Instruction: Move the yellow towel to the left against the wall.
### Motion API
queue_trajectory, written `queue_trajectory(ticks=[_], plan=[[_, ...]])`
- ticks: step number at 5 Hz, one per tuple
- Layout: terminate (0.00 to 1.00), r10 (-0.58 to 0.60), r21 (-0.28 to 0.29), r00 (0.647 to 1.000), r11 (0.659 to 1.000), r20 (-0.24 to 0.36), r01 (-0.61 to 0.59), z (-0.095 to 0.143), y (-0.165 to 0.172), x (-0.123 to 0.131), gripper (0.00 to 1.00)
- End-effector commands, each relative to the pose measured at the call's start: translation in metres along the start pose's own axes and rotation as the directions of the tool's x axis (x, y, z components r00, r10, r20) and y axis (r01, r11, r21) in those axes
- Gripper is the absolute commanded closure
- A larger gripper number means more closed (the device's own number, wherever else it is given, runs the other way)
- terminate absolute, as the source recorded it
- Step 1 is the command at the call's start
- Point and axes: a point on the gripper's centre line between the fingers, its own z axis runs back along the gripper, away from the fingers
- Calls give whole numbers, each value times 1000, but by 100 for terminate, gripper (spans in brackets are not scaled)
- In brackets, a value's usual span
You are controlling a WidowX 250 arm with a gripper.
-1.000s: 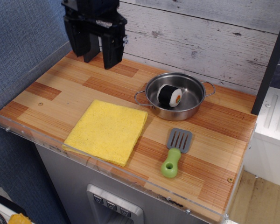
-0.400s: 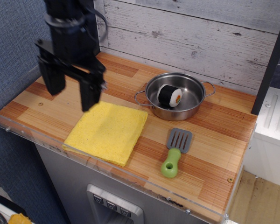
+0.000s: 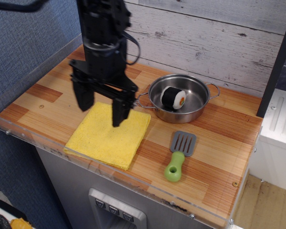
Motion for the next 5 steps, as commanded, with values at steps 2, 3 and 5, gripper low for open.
queue_trajectory(ticks=[2, 3, 5], plan=[[0, -93, 82, 978, 994, 189, 78, -8, 2, 3, 0], [0, -103, 66, 976, 994, 192, 92, -13, 8, -10, 0], [0, -118, 7, 982, 993, 145, 118, -32, 5, -2, 0]])
